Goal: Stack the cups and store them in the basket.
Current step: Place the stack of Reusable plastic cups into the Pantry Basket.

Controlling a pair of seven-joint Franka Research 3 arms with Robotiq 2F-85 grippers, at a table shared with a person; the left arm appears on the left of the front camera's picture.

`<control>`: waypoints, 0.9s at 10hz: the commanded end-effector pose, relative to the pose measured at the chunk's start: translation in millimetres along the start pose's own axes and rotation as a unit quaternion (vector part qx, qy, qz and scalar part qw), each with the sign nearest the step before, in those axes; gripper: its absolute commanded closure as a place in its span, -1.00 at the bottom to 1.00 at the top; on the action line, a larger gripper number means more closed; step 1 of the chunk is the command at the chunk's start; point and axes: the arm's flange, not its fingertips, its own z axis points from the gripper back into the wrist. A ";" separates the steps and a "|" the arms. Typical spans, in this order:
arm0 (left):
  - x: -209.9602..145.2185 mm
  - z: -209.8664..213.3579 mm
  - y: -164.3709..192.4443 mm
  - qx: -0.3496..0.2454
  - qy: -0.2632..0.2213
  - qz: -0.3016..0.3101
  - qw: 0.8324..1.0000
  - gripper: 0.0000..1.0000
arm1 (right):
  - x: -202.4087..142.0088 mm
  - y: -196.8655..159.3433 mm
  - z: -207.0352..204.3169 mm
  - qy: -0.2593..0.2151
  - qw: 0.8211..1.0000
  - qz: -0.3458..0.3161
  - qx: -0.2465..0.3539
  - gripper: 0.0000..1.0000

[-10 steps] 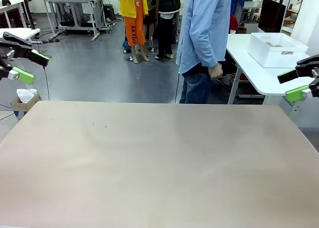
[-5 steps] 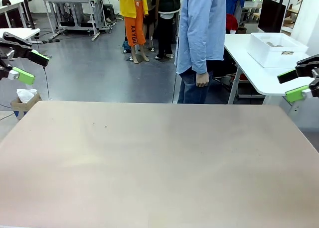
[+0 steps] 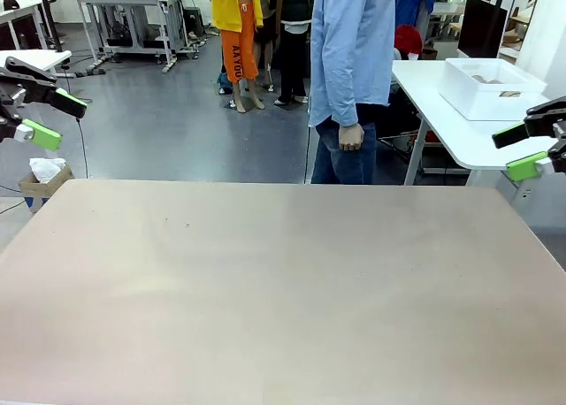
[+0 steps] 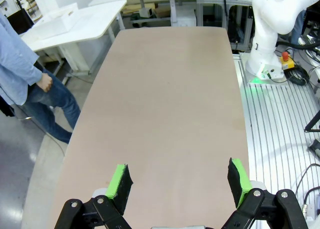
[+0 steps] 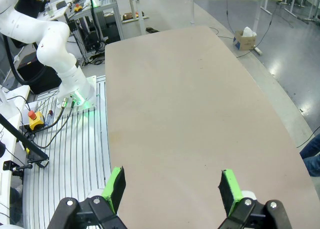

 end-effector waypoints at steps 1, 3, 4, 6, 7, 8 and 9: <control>2.3 0.8 0.6 -0.001 -0.010 -0.001 1.000 -1.00 | 0.3 -2.7 -0.2 -0.009 1.000 0.009 0.003 -1.00; 2.3 0.8 0.6 -0.001 -0.010 -0.001 1.000 -1.00 | 0.3 -2.7 -0.2 -0.009 1.000 0.009 0.003 -1.00; 2.3 0.8 0.6 -0.001 -0.010 -0.001 1.000 -1.00 | 0.3 -2.7 -0.2 -0.009 1.000 0.009 0.003 -1.00; 2.3 0.8 0.6 -0.001 -0.010 -0.001 1.000 -1.00 | 0.3 -2.7 -0.2 -0.009 1.000 0.009 0.003 -1.00; 2.3 0.8 0.6 -0.001 -0.010 -0.001 1.000 -1.00 | 0.3 -2.7 -0.2 -0.009 1.000 0.009 0.003 -1.00; 2.3 0.8 0.6 -0.001 -0.010 -0.001 1.000 -1.00 | 0.3 -2.7 -0.2 -0.009 1.000 0.009 0.003 -1.00; 2.3 0.8 0.6 -0.001 -0.010 -0.001 1.000 -1.00 | 0.3 -2.7 -0.2 -0.009 1.000 0.009 0.003 -1.00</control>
